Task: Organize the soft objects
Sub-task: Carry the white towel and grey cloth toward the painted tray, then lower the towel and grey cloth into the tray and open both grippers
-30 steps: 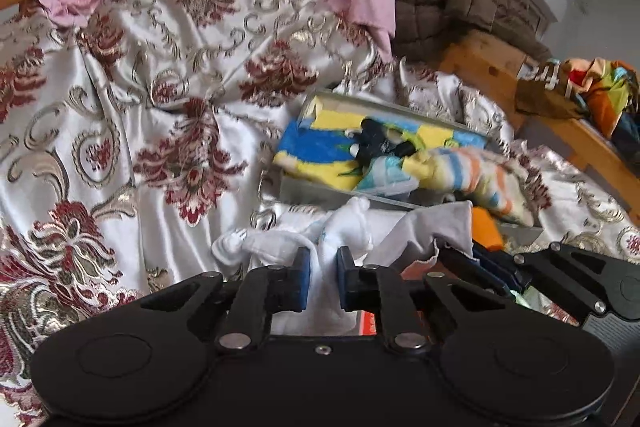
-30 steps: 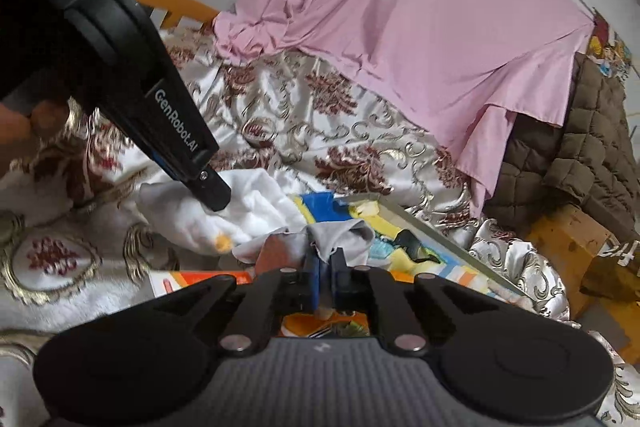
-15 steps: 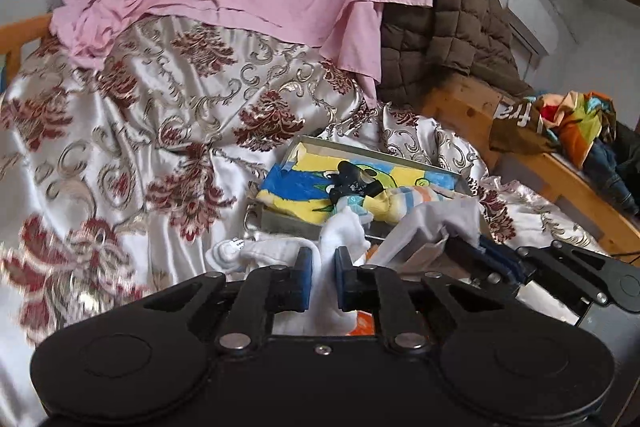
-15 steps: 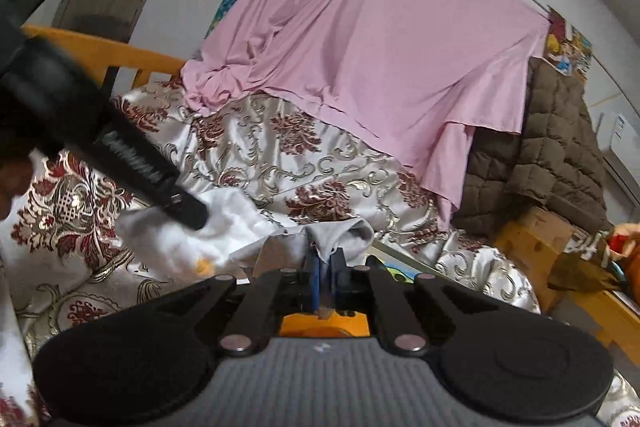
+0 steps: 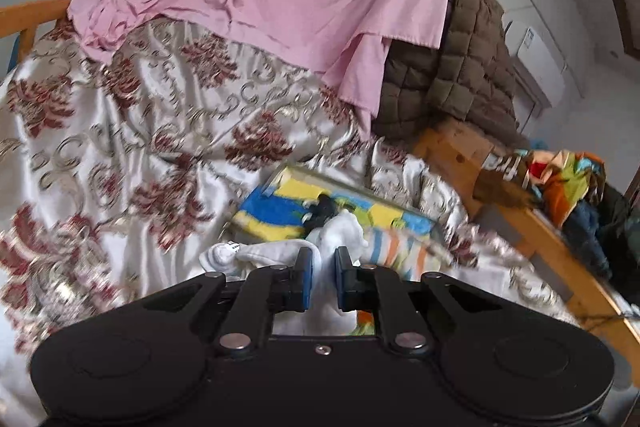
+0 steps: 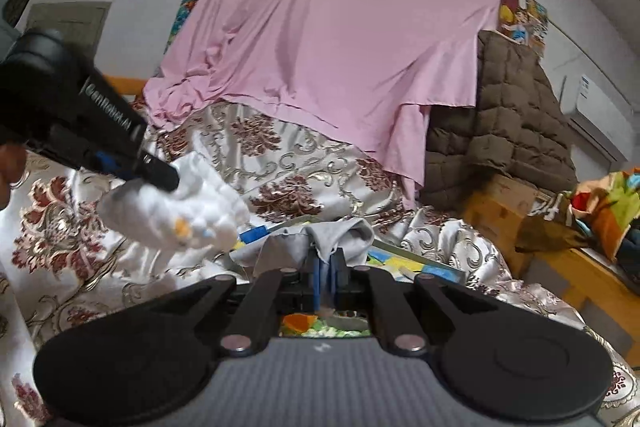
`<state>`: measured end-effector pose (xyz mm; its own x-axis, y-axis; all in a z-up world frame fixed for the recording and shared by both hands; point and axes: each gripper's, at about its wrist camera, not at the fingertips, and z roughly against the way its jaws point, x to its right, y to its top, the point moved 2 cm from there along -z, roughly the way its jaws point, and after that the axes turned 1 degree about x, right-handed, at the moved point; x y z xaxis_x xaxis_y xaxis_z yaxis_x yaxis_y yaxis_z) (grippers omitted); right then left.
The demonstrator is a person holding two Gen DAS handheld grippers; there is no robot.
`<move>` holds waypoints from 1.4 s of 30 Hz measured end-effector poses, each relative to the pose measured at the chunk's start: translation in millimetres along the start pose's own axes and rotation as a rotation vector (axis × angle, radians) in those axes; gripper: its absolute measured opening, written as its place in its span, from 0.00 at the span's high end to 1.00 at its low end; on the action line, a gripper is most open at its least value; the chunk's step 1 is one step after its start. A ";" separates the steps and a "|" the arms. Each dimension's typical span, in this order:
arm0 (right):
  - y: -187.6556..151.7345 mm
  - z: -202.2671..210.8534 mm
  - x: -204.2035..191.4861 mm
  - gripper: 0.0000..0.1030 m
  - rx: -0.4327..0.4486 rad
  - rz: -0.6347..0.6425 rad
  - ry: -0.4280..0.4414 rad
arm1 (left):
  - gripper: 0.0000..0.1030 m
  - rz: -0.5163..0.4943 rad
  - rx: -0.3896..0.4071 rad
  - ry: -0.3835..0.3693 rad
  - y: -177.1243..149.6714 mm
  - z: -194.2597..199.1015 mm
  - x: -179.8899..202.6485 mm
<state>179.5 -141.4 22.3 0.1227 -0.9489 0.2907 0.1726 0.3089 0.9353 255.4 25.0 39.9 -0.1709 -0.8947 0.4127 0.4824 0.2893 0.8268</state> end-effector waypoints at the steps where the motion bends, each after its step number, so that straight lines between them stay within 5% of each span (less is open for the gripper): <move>1: 2.3 -6.2 4.9 0.95 0.005 -0.017 0.001 | 0.88 -0.003 0.007 -0.002 4.2 -6.1 2.6; 13: 21.6 -132.9 72.0 0.95 -0.022 -0.223 0.043 | 0.88 -0.082 0.004 0.020 54.1 -138.4 14.0; 23: -1.2 -239.9 100.6 0.95 -0.190 -0.341 0.069 | 0.88 -0.071 -0.066 0.057 56.6 -244.8 0.2; 42: -24.6 -283.5 88.6 0.93 -0.385 -0.384 0.028 | 0.87 -0.104 -0.203 0.133 23.3 -293.1 -14.4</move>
<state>463.2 -214.7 -32.1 0.0058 -0.9977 -0.0675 0.5551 -0.0530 0.8301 520.9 -55.2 -58.8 -0.1210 -0.9568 0.2645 0.6327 0.1309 0.7632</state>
